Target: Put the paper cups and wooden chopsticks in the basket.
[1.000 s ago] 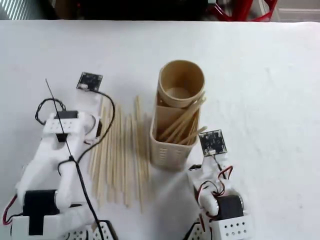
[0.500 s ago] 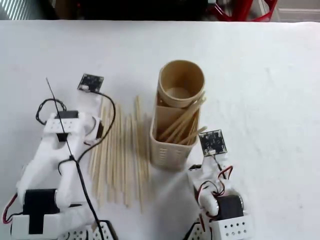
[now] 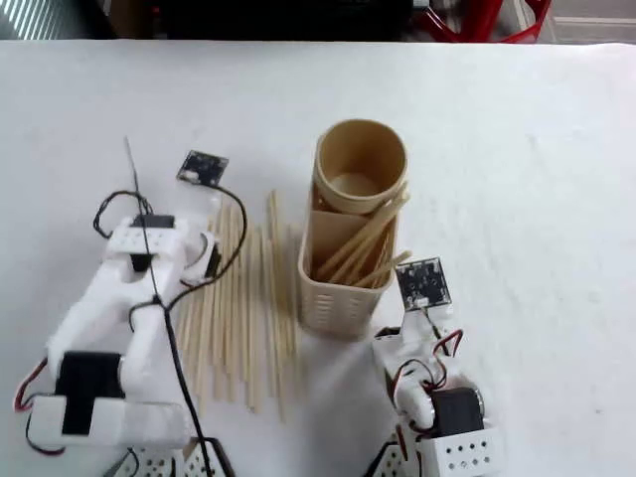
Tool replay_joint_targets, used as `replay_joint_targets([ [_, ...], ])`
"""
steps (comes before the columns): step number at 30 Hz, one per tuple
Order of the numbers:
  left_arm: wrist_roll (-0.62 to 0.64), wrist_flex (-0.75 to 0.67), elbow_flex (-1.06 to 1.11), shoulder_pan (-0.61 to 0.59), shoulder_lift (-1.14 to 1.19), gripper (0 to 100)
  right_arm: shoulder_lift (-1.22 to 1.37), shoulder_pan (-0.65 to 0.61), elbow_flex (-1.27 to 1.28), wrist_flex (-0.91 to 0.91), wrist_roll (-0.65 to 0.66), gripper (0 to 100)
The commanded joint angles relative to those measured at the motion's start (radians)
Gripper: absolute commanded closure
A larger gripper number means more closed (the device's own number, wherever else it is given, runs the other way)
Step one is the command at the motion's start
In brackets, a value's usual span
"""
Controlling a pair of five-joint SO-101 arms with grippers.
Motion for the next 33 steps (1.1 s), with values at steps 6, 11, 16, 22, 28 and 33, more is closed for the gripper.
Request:
replay_joint_targets([
  [6,-0.005,0.044,-0.089,-0.013,0.045,90,-0.002,-0.002,0.009,0.004,0.002,97.9],
  [11,-0.006,0.044,-0.089,-0.013,0.042,97,-0.002,-0.002,0.009,0.004,0.002,97.9],
  [16,-0.003,0.044,-0.097,-0.013,0.041,98,-0.002,0.001,0.009,0.004,0.002,97.9],
  [22,0.032,0.092,-0.146,-0.013,0.039,98,-0.002,0.002,0.009,0.004,0.002,97.9],
  [28,0.057,0.104,-0.157,-0.007,0.039,98,-0.002,0.004,0.009,0.004,0.002,97.9],
  [33,0.069,0.084,-0.150,-0.005,0.039,98,-0.002,0.004,0.009,0.004,0.002,97.9],
])
